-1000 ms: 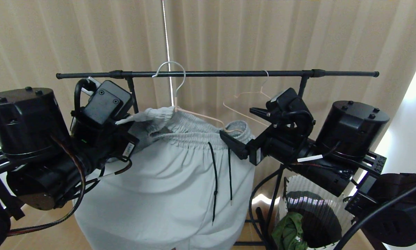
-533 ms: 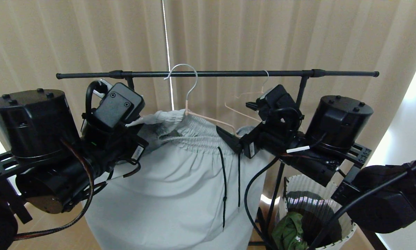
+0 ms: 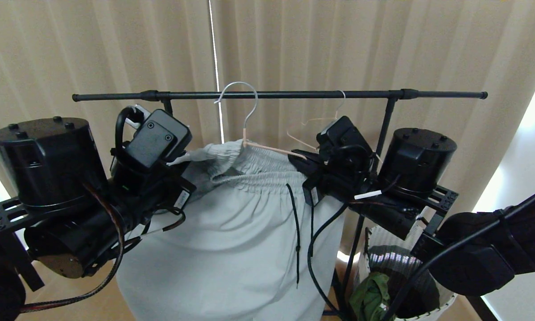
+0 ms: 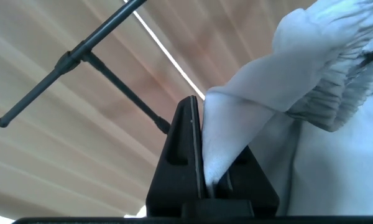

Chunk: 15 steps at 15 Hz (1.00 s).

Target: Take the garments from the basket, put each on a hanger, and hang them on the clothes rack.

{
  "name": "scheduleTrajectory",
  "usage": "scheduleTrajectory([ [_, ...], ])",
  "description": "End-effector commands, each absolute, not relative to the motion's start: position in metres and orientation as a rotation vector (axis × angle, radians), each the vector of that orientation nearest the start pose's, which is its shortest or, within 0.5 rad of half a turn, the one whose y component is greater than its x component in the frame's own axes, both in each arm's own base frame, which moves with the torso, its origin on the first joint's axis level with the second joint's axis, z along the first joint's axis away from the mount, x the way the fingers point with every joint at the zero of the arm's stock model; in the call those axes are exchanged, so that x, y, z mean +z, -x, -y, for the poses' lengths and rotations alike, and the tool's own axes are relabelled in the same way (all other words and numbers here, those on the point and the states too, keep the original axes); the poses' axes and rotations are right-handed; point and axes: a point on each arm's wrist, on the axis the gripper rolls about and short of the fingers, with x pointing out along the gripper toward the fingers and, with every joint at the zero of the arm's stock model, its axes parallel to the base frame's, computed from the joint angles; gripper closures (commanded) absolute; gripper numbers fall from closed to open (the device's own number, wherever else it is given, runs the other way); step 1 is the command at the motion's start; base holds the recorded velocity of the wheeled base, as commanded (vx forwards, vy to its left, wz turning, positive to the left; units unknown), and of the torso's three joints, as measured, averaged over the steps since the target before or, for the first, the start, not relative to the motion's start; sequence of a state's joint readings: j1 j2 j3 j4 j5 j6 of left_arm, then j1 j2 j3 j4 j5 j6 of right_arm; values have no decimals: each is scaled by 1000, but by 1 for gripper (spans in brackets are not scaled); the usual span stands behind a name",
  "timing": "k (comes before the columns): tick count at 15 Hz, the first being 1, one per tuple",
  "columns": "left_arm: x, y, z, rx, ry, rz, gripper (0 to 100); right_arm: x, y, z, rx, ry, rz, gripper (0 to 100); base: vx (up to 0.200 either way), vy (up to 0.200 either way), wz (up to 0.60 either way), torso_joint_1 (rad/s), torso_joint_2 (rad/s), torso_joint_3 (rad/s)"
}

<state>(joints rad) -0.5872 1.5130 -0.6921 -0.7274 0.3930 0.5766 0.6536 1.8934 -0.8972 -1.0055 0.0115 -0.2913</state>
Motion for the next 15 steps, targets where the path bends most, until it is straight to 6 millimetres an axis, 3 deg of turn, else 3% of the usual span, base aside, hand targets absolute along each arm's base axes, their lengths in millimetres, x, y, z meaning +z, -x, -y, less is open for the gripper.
scheduleTrajectory([
  [1, 213, -218, 137, -218, -615, -25, 100, 178, -283, -217, 657, 279, 101, 100, 0, 0, 0, 0, 0, 0],
  [10, 208, -214, 136, -277, -605, -30, 100, 181, -282, -216, 651, 275, 112, 100, 0, 0, 0, 0, 0, 0],
  [11, 208, -214, 136, -277, -605, -30, 0, 181, -282, -216, 651, 275, 112, 100, 0, 0, 0, 0, 0, 0],
  [15, 205, -213, 135, -280, -571, -43, 0, 183, -286, -208, 623, 273, 113, 100, 0, 0, 0, 0, 0, 0],
])
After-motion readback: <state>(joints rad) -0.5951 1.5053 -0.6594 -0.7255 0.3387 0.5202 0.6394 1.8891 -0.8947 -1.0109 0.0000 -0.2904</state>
